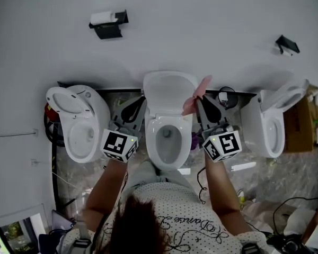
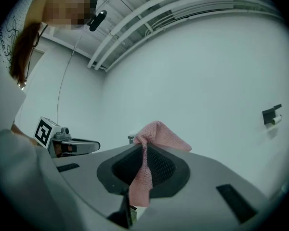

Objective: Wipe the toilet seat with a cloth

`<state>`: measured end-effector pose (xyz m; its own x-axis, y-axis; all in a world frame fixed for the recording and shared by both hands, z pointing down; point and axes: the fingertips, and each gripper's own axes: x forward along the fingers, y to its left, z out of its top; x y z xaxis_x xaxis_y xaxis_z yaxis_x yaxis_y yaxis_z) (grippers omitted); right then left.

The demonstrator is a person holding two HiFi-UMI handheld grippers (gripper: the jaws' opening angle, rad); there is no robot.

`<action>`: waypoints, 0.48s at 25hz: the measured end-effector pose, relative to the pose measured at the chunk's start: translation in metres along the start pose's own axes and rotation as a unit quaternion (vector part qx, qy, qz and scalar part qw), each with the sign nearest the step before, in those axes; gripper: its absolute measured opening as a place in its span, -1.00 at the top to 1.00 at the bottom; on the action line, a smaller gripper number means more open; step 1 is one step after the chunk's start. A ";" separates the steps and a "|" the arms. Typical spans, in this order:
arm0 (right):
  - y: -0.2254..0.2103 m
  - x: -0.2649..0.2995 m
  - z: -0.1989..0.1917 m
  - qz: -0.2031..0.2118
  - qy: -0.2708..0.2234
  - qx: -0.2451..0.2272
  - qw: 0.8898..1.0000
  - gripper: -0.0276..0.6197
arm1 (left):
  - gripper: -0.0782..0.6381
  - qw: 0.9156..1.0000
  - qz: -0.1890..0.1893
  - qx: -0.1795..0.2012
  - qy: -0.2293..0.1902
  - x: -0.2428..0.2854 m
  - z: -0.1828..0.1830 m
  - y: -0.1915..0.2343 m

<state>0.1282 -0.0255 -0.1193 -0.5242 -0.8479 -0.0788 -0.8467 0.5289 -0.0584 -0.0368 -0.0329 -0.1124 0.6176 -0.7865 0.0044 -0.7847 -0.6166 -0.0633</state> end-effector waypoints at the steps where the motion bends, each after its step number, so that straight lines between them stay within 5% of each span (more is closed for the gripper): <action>1: 0.001 -0.003 0.004 0.001 -0.001 -0.007 1.000 0.78 | 0.77 1.000 0.000 0.003 -0.002 -0.001 0.004 -0.004; 12: 0.015 -0.027 0.030 0.018 -0.013 -0.042 0.999 0.78 | 0.77 0.999 0.027 0.008 -0.034 -0.016 0.035 -0.024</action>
<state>0.1320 0.0064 -0.1479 -0.5528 -0.8266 -0.1056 -0.8326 0.5531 0.0289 -0.0257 -0.0045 -0.1459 0.5769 -0.8141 -0.0670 -0.8164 -0.5722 -0.0775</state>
